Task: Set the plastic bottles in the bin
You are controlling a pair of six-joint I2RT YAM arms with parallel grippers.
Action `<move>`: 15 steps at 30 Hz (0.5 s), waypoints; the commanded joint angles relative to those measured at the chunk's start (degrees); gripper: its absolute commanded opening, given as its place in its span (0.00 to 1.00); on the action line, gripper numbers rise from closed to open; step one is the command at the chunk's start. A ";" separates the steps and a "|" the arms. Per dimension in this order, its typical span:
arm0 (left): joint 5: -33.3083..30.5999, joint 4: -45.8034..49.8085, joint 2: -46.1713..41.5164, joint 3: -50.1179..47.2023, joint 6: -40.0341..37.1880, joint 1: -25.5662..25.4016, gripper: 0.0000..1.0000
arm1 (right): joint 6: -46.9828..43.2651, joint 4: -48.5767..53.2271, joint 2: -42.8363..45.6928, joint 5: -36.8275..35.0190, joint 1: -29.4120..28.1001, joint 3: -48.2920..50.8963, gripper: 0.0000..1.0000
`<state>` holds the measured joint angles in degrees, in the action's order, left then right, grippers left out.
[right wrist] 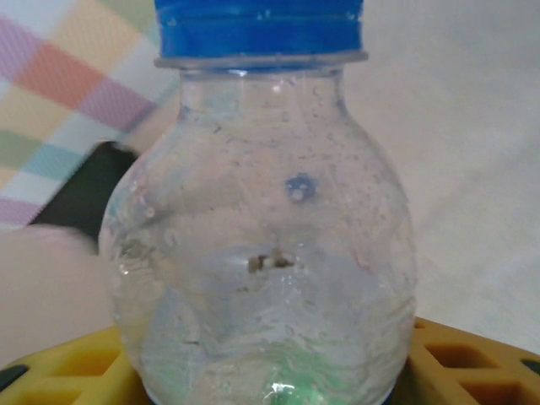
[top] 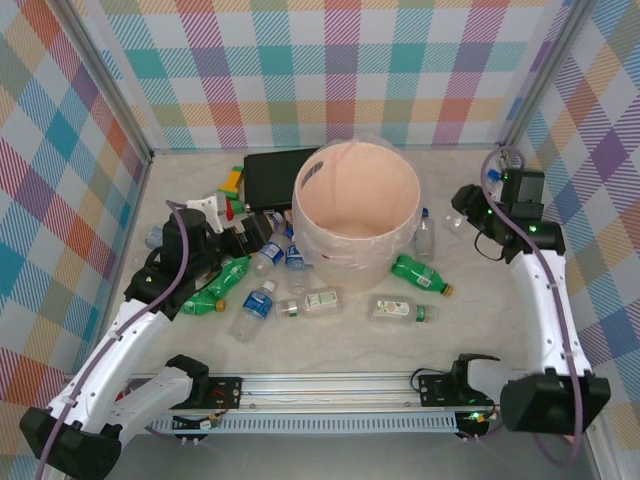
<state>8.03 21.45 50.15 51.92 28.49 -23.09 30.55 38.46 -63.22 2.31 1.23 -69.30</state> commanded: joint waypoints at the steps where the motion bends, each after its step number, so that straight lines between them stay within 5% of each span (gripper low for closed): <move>1: -1.02 1.60 -0.93 2.59 -0.92 -2.38 1.00 | -4.50 -4.36 2.81 -4.89 -6.51 -4.95 0.58; 15: -5.67 6.97 -2.89 5.58 0.89 -5.38 1.00 | -23.69 -18.62 -3.39 -14.51 -37.29 -12.80 0.59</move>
<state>4.16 26.00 48.93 55.77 28.84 -27.68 14.02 25.76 -65.30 -8.71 -32.60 -83.35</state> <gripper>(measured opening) 0.997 0.594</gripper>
